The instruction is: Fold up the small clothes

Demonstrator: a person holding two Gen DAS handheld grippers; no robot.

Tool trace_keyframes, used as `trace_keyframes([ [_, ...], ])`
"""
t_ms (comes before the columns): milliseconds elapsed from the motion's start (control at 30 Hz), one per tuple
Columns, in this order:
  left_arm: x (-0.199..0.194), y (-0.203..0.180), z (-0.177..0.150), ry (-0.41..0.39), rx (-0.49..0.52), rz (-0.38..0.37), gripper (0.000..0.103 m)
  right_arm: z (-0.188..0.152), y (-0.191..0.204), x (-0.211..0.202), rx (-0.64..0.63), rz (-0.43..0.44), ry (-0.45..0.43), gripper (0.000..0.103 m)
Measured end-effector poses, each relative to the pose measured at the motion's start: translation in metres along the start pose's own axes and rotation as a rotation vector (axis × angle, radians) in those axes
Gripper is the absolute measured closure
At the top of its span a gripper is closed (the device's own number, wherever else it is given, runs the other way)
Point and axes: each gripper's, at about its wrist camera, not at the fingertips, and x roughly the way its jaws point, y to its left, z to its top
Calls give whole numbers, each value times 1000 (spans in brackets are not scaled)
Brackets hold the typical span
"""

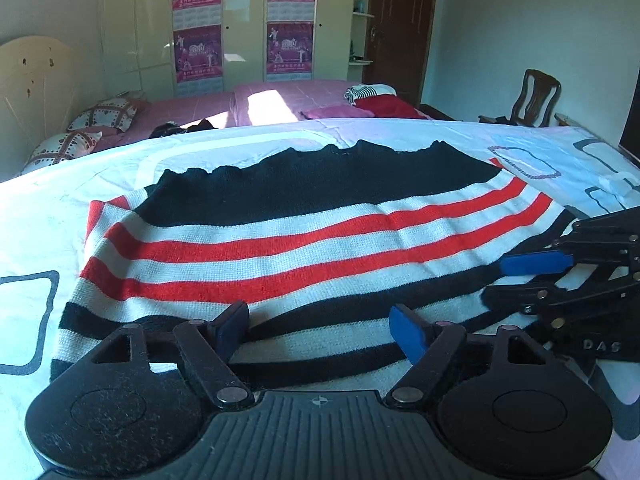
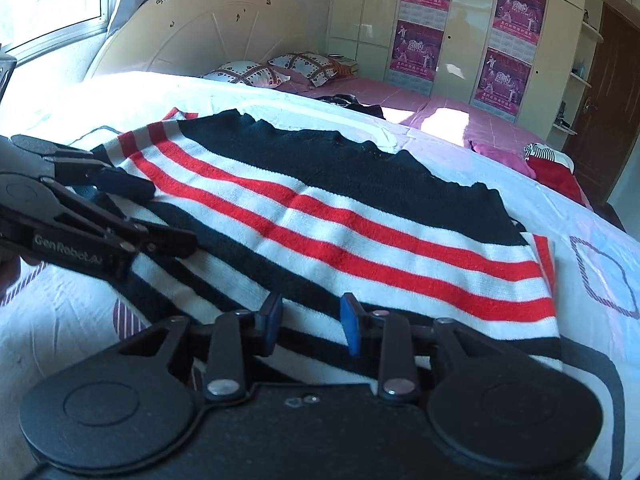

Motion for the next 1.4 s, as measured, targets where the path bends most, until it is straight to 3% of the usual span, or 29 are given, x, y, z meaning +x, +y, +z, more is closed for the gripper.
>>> trace_keyframes([
  [200, -26, 40, -25, -6, -10, 37, 26, -36, -42, -29, 25, -115, 30, 73],
  [333, -33, 52, -33, -12, -26, 32, 26, -60, -73, -45, 133, -121, 33, 74],
  [533, -42, 54, -26, -42, -77, 50, 26, -54, -63, -60, 122, -176, 2, 73],
  [600, -38, 60, -31, -14, -86, 54, 26, -61, -69, -56, 144, -203, 38, 75],
  [633, -35, 63, -34, 1, -84, 53, 26, -67, -74, -52, 168, -198, 65, 76],
  [800, -48, 69, -35, -48, -120, 51, 26, -68, -76, -65, 212, -187, 9, 77],
  [867, -38, 79, -41, 3, -146, 53, 26, -75, -82, -57, 253, -183, 48, 79],
  [1000, -35, 74, -40, 4, -104, 66, 26, -71, -76, -56, 242, -197, 49, 79],
  [1133, -52, 78, -42, -33, -162, 60, 26, -70, -73, -74, 248, -202, -20, 74],
  [1200, -46, 79, -48, 1, -147, 68, 26, -79, -80, -60, 272, -211, 68, 71],
  [1233, -45, 76, -48, 4, -123, 77, 26, -82, -83, -59, 287, -204, 59, 68],
  [1300, -44, 69, -41, 27, -97, 104, 26, -80, -93, -62, 368, -173, 61, 71],
  [1400, -60, 70, -37, -4, -158, 90, 26, -79, -93, -80, 387, -195, -1, 73],
])
